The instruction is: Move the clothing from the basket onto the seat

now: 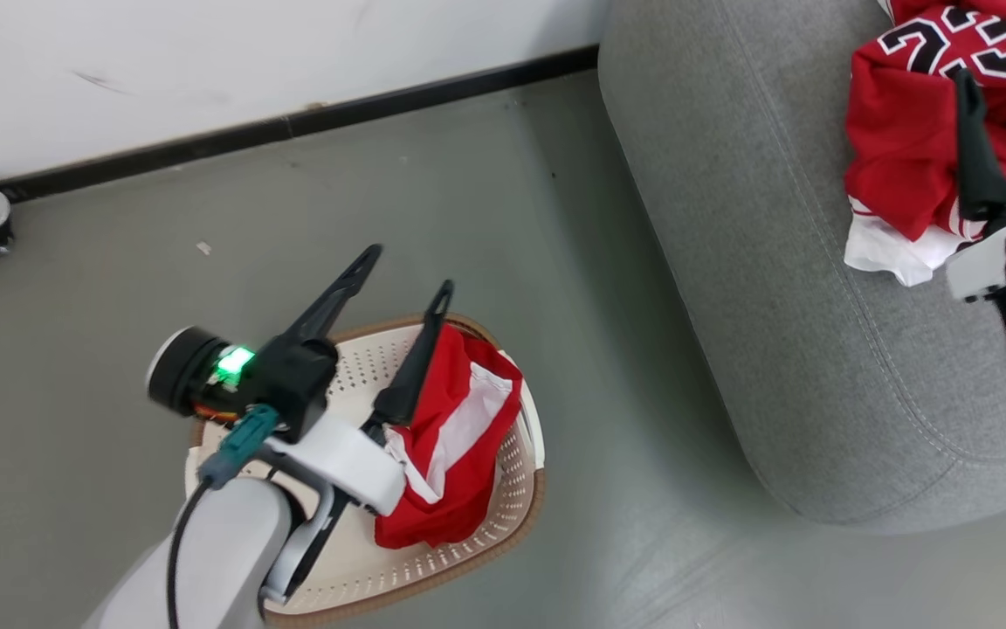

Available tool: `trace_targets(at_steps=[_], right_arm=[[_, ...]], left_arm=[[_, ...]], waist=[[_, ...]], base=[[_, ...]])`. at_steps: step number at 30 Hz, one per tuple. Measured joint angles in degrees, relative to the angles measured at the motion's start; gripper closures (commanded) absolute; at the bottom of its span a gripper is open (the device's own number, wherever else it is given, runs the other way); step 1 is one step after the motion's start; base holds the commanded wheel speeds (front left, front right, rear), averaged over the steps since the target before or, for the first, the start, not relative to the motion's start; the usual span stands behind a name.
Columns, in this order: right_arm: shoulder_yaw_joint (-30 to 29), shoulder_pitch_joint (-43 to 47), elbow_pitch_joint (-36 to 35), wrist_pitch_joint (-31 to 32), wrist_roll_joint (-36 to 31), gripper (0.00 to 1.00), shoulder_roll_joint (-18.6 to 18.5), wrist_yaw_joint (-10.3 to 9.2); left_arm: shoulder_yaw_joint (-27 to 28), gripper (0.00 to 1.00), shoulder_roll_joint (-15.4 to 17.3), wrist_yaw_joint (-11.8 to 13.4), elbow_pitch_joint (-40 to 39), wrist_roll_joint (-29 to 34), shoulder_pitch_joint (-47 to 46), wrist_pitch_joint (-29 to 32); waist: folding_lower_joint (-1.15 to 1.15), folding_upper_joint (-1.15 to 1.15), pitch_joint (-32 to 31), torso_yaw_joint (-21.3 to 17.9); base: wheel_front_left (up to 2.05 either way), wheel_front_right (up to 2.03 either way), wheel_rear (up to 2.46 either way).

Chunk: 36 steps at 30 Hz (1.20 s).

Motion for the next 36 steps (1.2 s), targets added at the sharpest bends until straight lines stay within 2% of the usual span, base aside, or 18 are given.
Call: trace_targets(at_steps=[14, 25, 36], right_arm=[[5.7, 6.8, -3.6, 0.0, -3.2, 0.0, 6.2, 0.0], [5.3, 15.4, -5.6, 0.0, -6.7, 0.0, 8.8, 0.0], [3.6, 22.9, -8.6, 0.0, -8.0, 0.0, 10.1, 0.0]], left_arm=[[7.7, 0.0, 1.8, 4.1, 3.0, -5.0, 10.3, -5.7], [11.6, 0.0, 2.8, 6.0, 5.2, -7.3, 17.1, -7.0], [14.1, 0.0, 2.5, 6.7, 5.9, -9.8, 22.5, -7.5]], waist=[[0.0, 0.0, -7.2, 4.6], [0.0, 0.0, -12.8, 7.3], [0.0, 0.0, -17.9, 9.1]], base=[[0.0, 0.0, 0.0], [0.0, 0.0, 0.0], [0.0, 0.0, 0.0]])
